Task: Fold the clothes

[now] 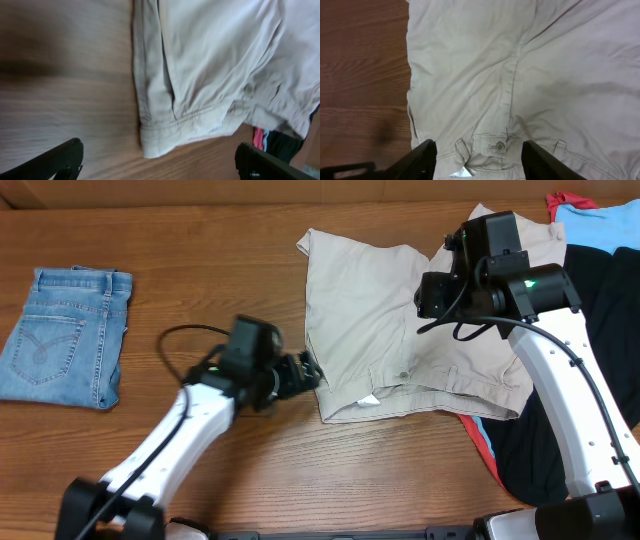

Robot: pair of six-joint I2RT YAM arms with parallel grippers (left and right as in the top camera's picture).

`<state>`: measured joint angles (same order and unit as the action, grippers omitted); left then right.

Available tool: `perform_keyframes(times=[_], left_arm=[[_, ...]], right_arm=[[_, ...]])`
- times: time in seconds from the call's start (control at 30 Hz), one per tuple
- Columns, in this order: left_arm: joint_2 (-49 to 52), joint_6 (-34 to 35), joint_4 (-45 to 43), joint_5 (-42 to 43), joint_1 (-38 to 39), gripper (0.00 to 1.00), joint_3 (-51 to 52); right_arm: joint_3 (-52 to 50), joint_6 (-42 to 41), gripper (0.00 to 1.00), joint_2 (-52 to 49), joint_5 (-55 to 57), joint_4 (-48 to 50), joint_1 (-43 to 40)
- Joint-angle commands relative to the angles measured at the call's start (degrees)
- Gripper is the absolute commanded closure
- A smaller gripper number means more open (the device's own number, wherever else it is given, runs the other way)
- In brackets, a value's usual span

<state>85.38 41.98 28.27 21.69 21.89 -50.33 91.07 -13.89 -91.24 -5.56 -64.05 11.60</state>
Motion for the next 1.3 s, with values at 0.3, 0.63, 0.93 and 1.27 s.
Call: perform_keyframes(times=[0.3,0.63,0.93,1.27], left_arm=[[13.03,19.12,-4.59,2.84,5.86,0.08,-1.25],[14.27,18.86,-8.83,6.47,5.88,0.91,-1.27],[13.27,11.19,-5.09,6.47,1.16,0.96,-1.4],[10.84,-9.51,3.15,-1.2,-22.99,0.96,-20.87]], right_arm=[[1.55,0.0,0.41,1.25,0.42,-2.54,-5.05],[1.55,0.22,0.41,1.25,0.42,-2.69,-5.05],[1.55,0.44,0.41,1.25,0.66,-2.73,-5.05],[1.55,0.44,0.41,1.25,1.03,-2.78,-5.05]])
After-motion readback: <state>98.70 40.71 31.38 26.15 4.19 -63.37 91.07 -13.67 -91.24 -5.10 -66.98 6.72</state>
